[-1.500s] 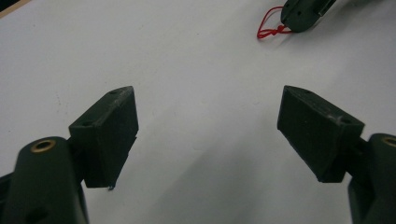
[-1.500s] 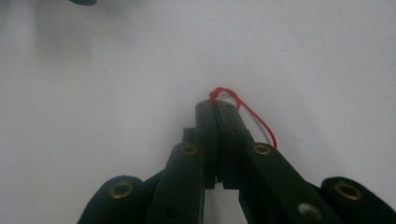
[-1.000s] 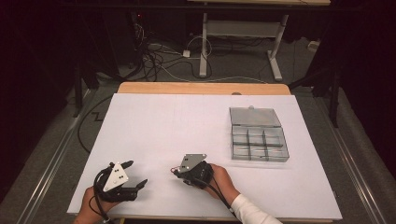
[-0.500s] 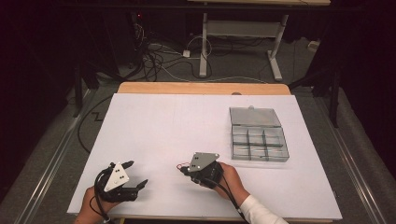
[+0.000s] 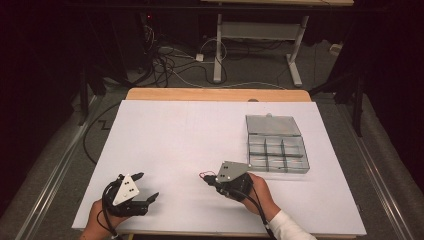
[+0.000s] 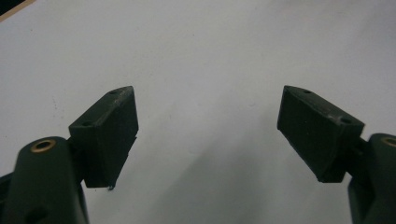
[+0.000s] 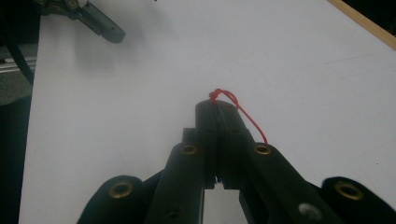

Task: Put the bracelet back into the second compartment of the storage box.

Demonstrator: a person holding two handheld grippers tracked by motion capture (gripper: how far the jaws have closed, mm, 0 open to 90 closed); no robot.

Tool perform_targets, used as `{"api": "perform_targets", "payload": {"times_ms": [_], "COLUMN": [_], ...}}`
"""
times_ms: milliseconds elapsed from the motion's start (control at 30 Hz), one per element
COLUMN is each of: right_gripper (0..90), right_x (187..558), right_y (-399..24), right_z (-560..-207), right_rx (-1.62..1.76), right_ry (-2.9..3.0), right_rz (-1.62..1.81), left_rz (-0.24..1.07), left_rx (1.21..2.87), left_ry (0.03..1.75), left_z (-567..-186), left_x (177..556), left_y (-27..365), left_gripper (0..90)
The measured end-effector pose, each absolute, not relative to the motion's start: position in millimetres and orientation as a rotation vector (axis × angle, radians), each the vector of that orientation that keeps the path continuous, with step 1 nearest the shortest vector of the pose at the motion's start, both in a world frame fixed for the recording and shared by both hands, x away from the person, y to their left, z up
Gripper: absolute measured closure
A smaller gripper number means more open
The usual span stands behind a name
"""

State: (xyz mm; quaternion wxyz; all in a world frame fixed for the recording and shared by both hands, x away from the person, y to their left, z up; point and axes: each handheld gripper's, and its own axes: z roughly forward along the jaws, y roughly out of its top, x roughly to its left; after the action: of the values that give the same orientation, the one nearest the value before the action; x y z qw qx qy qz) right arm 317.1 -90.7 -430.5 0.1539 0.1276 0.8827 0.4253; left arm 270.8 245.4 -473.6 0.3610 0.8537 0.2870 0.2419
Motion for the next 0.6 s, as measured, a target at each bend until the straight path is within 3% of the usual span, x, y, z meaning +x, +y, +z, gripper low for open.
{"api": "perform_targets", "payload": {"times_ms": [600], "right_gripper": [89.6], "right_x": [321], "right_y": [-134], "right_z": [-414], "right_rx": [0.431], "right_ry": [2.459], "right_rz": [1.207], "left_rz": [0.644], "left_rx": [2.205], "left_ry": [0.71], "left_z": [-472], "left_x": [270], "left_y": [248], "left_gripper": [19.4]}}
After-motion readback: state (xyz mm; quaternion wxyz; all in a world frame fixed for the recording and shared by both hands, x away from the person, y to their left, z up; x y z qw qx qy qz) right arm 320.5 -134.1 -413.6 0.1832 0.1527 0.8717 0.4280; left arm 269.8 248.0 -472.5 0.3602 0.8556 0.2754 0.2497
